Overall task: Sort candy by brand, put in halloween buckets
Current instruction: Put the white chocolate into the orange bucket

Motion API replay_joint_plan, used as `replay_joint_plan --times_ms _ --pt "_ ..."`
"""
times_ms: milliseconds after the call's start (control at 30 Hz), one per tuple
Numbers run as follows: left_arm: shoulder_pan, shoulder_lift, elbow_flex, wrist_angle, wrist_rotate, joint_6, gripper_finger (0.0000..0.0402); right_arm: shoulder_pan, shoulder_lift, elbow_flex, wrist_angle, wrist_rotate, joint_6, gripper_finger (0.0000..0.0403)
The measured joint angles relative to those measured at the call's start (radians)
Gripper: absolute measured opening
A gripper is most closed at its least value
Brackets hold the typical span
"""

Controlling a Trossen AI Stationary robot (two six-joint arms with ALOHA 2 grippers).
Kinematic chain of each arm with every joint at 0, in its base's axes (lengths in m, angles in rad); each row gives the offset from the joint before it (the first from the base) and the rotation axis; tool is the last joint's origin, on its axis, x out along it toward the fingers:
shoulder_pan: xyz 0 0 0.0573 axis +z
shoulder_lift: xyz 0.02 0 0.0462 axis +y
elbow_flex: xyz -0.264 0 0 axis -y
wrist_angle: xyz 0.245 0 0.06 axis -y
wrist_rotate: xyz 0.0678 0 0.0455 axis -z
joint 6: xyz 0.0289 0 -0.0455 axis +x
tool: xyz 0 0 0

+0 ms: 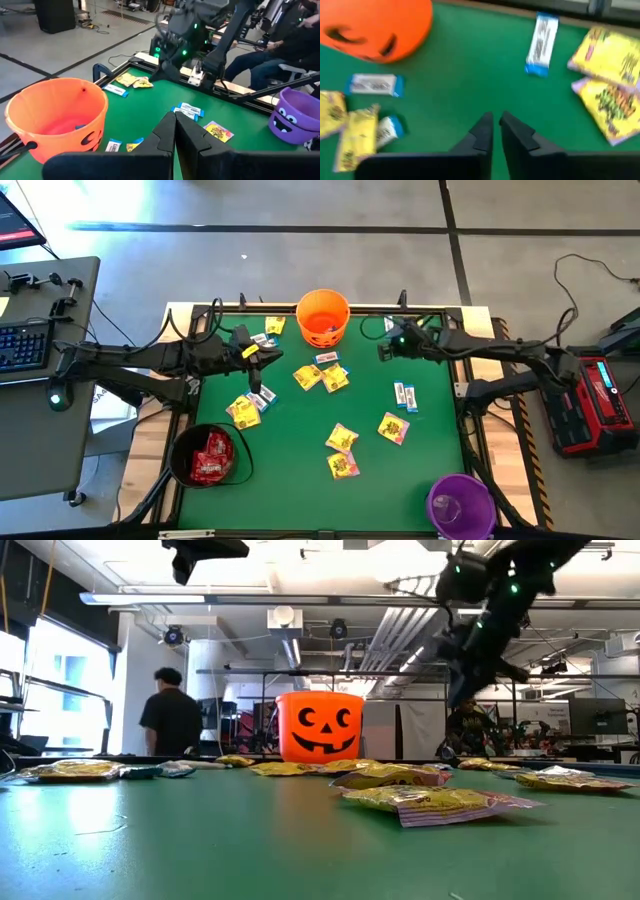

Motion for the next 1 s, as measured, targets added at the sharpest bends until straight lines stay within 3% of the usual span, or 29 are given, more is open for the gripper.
replay_joint_plan --times_ms 200,400,600,1000 --pt "0.0 0.0 0.0 0.019 0.035 0.029 0.0 -0.003 0.008 -0.104 0.109 0.002 0.04 0.0131" --pt "0.0 -0.001 -0.022 0.076 0.049 0.042 0.0 -0.033 0.048 -0.116 0.167 0.14 0.031 0.0212" --pt "0.012 -0.018 -0.206 0.378 0.108 -0.011 0.0 -0.098 0.154 -0.116 0.321 0.101 -0.044 0.0228" --pt "0.054 -0.048 -0.245 0.404 0.104 -0.033 0.0 -0.183 0.364 -0.116 0.461 0.081 -0.108 0.0228"
